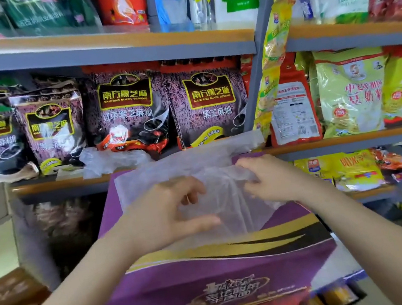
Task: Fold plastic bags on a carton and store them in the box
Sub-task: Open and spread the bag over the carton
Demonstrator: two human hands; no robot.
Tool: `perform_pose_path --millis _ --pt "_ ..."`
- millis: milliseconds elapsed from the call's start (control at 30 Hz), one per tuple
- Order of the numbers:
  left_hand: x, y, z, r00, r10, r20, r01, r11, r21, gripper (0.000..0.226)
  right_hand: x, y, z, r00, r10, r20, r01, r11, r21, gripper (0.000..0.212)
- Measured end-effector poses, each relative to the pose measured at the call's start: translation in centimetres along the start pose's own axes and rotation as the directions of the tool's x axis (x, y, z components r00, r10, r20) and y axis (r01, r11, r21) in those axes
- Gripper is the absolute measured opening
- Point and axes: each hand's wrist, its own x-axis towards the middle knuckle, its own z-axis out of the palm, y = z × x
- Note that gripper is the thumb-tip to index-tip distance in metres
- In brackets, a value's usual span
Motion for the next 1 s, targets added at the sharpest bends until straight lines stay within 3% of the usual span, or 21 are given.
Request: perform_pose_path --millis 100,167,233,333,400,433,467,500,567,633,700,800,900,1000 --pt "-3.0 0.0 2.2 0.995 -0.078 -0.057 0.091 0.961 0.262 0.053 0.1 0.9 1.6 0.997 0.077 -0.023 -0.064 0.935 0.348 0.007" --pt "-4.0 -0.6 3.3 0.982 -0.130 -0.138 0.167 0.936 0.309 0.036 -0.5 1.9 2.1 0.990 0.138 -0.017 -0.102 0.801 0.590 0.018" --pt "-4.6 -1.5 3.6 0.942 -0.273 -0.195 0.322 0.897 0.302 0.024 -1.5 3.6 2.3 0.972 0.236 0.004 -0.170 0.688 0.705 0.023" --pt "-5.5 -2.5 3.9 0.897 -0.363 -0.252 0.421 0.874 0.242 0.020 -2.9 6.4 2.7 0.920 0.389 0.050 -0.348 0.751 0.561 0.026" --pt "-5.9 -2.4 3.9 0.884 -0.373 -0.281 0.440 0.868 0.232 0.016 -3.5 7.1 2.9 0.877 0.476 0.061 -0.477 0.848 0.233 0.030" --pt "-6.0 -2.4 3.9 0.887 -0.363 -0.286 0.432 0.871 0.233 0.015 -3.9 6.6 3.0 0.863 0.506 0.004 -0.506 0.862 0.041 0.019" --pt "-6.1 -2.3 3.9 0.895 -0.337 -0.292 0.409 0.882 0.235 0.013 -4.3 5.8 2.9 0.872 0.485 -0.067 -0.489 0.867 -0.093 0.015" --pt "-6.2 -2.1 3.9 0.905 -0.297 -0.305 0.376 0.893 0.246 0.011 -4.4 4.7 3.0 0.903 0.408 -0.133 -0.427 0.886 -0.181 0.034" --pt "-6.3 -1.7 3.7 0.925 -0.194 -0.326 0.289 0.917 0.274 0.014 -4.4 1.6 3.0 0.969 0.055 -0.243 -0.111 0.968 -0.224 0.053" --pt "-6.1 -1.2 3.3 0.931 -0.094 -0.352 0.197 0.942 0.270 0.014 -4.2 -1.9 3.5 0.906 -0.295 -0.302 0.203 0.932 -0.300 0.045" --pt "-6.0 -0.6 3.1 0.916 -0.044 -0.399 0.144 0.963 0.226 0.013 -3.5 -4.5 4.5 0.812 -0.454 -0.367 0.327 0.875 -0.358 0.026" --pt "-6.6 -0.3 3.1 0.854 -0.105 -0.510 0.163 0.984 0.071 0.020 -2.5 -6.6 4.7 0.785 -0.437 -0.438 0.325 0.894 -0.309 0.009" --pt "-7.9 -0.8 3.2 0.769 -0.270 -0.579 0.277 0.958 -0.079 0.014 -1.9 -6.5 4.3 0.857 -0.262 -0.444 0.266 0.962 -0.056 0.011" --pt "-8.5 -1.3 3.0 0.716 -0.479 -0.508 0.407 0.878 -0.254 0.016 -1.6 -6.0 3.9 0.914 -0.153 -0.375 0.209 0.972 0.112 0.005"
